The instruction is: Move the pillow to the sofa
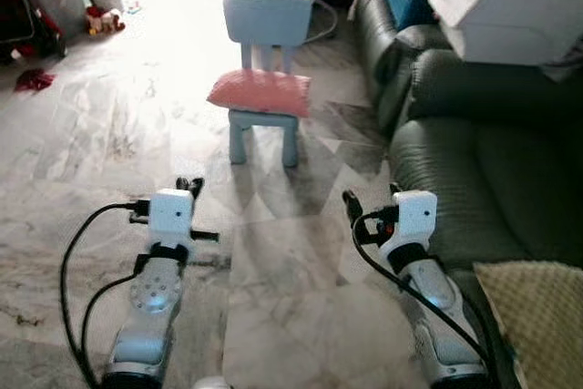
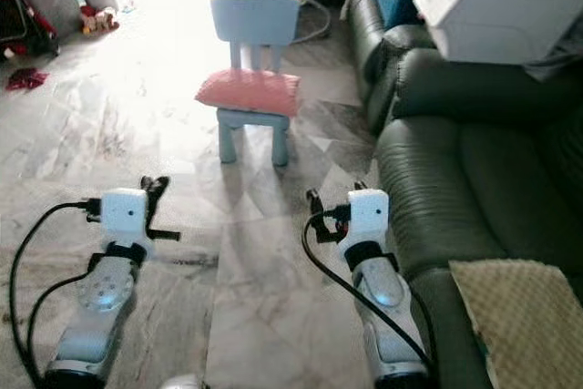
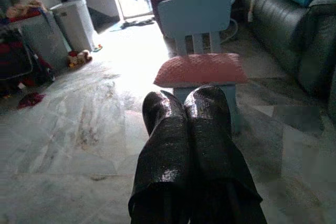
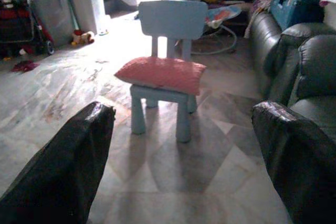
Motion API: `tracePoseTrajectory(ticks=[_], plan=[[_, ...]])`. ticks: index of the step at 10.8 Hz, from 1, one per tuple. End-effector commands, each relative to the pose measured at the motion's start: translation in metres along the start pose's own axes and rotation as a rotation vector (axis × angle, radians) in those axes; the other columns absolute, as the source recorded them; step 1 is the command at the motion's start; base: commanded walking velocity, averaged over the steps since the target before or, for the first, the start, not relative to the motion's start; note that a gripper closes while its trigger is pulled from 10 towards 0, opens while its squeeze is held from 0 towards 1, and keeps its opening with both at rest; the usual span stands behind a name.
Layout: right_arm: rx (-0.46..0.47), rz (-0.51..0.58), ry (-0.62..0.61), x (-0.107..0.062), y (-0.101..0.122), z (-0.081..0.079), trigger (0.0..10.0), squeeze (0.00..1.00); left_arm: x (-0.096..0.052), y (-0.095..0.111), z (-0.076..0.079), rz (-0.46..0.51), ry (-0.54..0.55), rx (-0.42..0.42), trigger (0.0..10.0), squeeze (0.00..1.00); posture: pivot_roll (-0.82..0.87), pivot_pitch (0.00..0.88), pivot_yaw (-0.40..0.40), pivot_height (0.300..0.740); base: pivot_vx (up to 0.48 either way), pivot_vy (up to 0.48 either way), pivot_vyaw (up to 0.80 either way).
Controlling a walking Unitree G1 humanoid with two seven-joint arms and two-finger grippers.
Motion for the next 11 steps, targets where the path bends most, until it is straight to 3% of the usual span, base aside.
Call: tracePoseTrajectory(ticks=[1, 8, 11], plan=[[-0.014, 0.010, -0.008, -0.0017, 0.0034, 0.0029, 10.0, 0.00, 0.0004, 0.0029, 0.0008, 0.007, -0.005, -0.001, 10.0, 0.00, 0.01, 0.000, -0.017, 0.740, 0.390, 0.000, 0.00], [-0.032, 0.009, -0.024, -0.0048, 0.0061, 0.0081, 10.0, 0.00, -0.0012, -0.0003, 0.0050, -0.015, -0.012, -0.001, 10.0, 0.00, -0.01, 0.000, -0.021, 0.740, 0.424, 0.000, 0.00], [-0.033, 0.005, -0.020, -0.0050, 0.0066, 0.0087, 10.0, 0.00, -0.0010, -0.0027, 0.0063, -0.038, -0.007, -0.011, 10.0, 0.00, -0.01, 0.000, -0.022, 0.740, 0.360, 0.317, 0.00]])
Point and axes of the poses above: a point about 5 cm out from each wrist's last joint towards the gripper, its own x axis pointing out of the wrist towards the gripper, its own y axis along the axis of the wrist's last joint, z = x × y, the point moved 2 cm from there along x, pointing out of the wrist towards the gripper, and after that the axes turned 7 degrees about x, right-handed, at the moved point
